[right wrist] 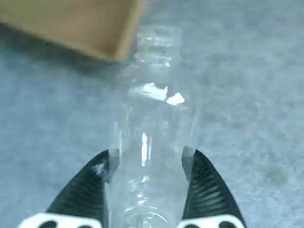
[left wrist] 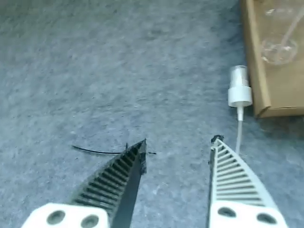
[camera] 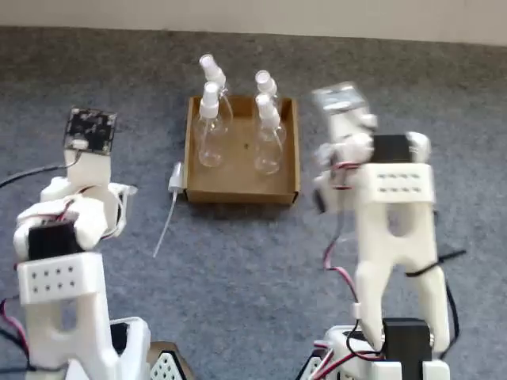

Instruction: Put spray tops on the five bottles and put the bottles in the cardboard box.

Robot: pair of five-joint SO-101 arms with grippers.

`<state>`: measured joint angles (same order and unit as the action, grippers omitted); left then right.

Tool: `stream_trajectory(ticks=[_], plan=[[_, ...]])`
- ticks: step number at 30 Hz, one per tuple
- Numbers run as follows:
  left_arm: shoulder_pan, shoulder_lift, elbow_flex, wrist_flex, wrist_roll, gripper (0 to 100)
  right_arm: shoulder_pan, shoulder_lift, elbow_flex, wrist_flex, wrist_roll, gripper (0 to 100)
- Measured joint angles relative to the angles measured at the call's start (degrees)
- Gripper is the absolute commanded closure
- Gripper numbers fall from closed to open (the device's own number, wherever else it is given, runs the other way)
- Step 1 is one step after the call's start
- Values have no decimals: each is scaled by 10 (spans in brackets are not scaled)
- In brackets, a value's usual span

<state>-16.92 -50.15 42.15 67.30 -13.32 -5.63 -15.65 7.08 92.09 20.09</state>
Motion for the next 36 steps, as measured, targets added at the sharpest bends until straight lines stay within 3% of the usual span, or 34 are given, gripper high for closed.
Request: stream_trajectory(ticks=[6, 16, 24, 36], plan=[[41, 178, -86, 10, 0, 754, 127, 54, 91, -160, 24, 995], [48, 461, -260, 0, 43, 734, 146, 179, 126, -334, 24, 988], [51, 619, -348, -27, 43, 734, 150, 214, 126, -346, 24, 988], [80, 637, -370, -34, 43, 734, 151, 218, 126, -302, 24, 988]])
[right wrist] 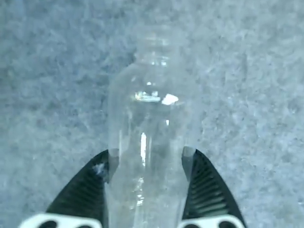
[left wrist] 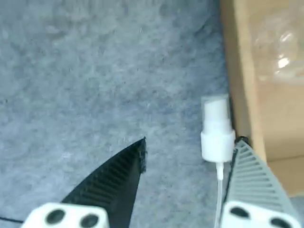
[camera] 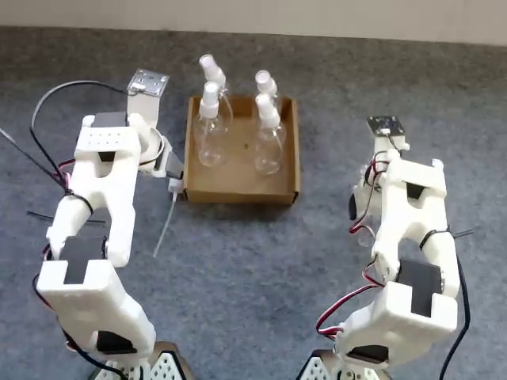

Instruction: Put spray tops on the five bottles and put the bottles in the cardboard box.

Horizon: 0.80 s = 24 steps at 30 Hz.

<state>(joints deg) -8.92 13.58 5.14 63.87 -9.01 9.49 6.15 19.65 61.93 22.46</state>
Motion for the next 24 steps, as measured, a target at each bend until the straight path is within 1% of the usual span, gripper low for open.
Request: stream_trajectory(ticks=[7, 10, 24], plan=[[4, 0, 0, -11, 0, 734, 0, 0, 0, 18, 0, 988], [4, 0, 5, -29, 0, 734, 0, 0, 0, 19, 0, 988], [4, 0, 122, -152, 3, 738, 0, 0, 0, 19, 0, 988]])
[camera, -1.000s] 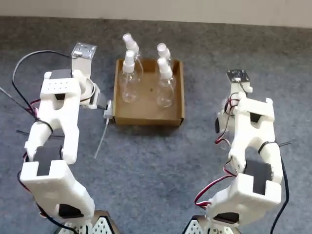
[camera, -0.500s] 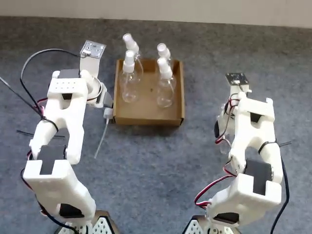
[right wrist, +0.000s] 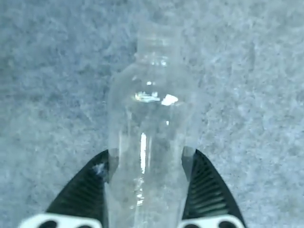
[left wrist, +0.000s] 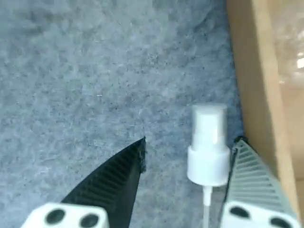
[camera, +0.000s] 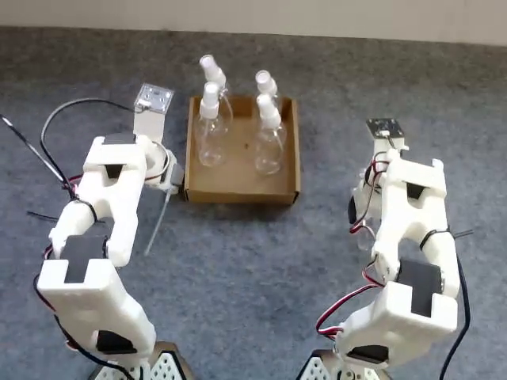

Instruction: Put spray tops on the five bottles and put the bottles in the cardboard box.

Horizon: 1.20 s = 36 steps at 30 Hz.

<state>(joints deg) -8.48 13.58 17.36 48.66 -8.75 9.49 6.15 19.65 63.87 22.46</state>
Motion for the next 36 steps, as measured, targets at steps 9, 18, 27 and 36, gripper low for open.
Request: stream_trajectory(ticks=[9, 18, 27, 36], plan=[[1, 0, 13, -7, -2, 825, 0, 0, 0, 31, 4, 989], [22, 0, 15, -9, -3, 938, 25, 0, 0, 33, 4, 988], [22, -1, 14, 37, -3, 966, 48, 0, 25, 43, 67, 988], [18, -50, 33, 157, 0, 966, 49, -2, 38, 42, 87, 985]])
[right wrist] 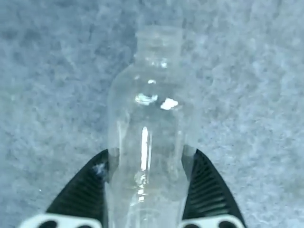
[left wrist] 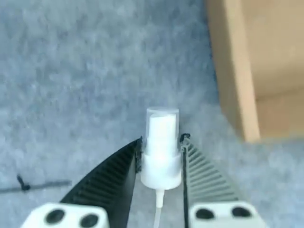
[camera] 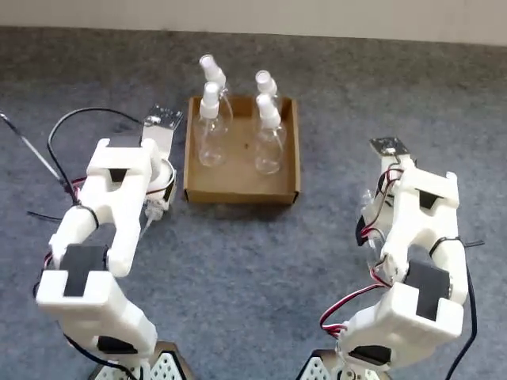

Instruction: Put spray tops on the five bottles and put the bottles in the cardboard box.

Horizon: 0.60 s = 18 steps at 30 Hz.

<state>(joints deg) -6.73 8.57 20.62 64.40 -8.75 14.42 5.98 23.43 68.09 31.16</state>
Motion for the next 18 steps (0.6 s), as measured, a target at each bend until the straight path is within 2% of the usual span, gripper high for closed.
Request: stream_trajectory(ticks=[4, 8, 18], plan=[[0, -71, 66, 8, 0, 964, 2, 0, 0, 0, 0, 907], [0, -141, 149, -44, 9, 962, 2, 0, 0, 0, 1, 849], [0, -164, 226, -125, 20, 962, 2, 0, 1, 1, 1, 840]])
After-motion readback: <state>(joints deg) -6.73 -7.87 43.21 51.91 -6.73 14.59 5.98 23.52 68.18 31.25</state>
